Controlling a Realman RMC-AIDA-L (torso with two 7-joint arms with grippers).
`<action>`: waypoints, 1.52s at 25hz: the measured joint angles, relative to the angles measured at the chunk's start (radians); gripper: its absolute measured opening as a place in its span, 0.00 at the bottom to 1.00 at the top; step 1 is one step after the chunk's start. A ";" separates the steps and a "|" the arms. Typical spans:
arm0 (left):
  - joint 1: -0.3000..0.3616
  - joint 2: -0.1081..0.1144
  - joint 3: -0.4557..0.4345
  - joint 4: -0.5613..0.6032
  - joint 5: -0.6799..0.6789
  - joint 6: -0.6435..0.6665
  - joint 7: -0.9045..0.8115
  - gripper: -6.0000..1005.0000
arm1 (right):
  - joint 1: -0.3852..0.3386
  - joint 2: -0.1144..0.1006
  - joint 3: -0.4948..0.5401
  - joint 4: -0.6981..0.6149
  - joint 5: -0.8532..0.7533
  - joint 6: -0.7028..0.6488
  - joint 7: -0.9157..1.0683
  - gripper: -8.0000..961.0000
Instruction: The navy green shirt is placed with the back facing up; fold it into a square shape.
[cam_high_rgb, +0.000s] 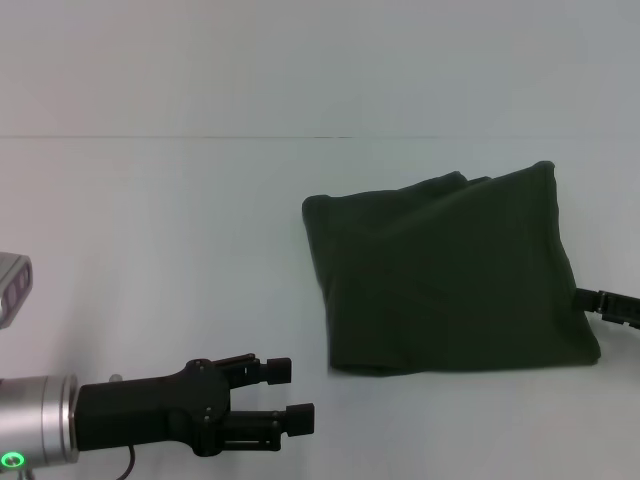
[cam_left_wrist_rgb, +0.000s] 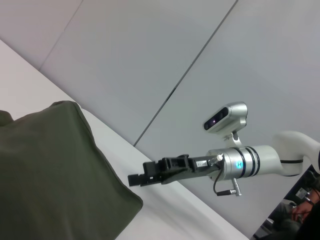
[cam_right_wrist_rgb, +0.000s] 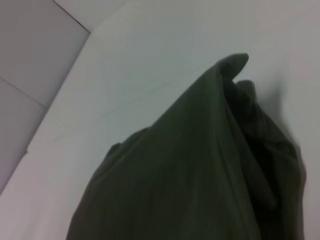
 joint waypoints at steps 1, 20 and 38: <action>0.000 0.000 0.000 0.000 0.000 0.000 0.000 0.92 | 0.003 0.001 0.000 0.001 -0.010 0.002 0.001 0.95; 0.000 -0.001 0.000 0.000 0.000 0.008 0.000 0.92 | 0.043 0.011 -0.005 -0.006 -0.136 0.036 0.027 0.77; -0.002 -0.001 0.000 0.000 0.000 0.011 0.000 0.92 | 0.043 0.005 -0.006 -0.009 -0.145 0.008 0.023 0.08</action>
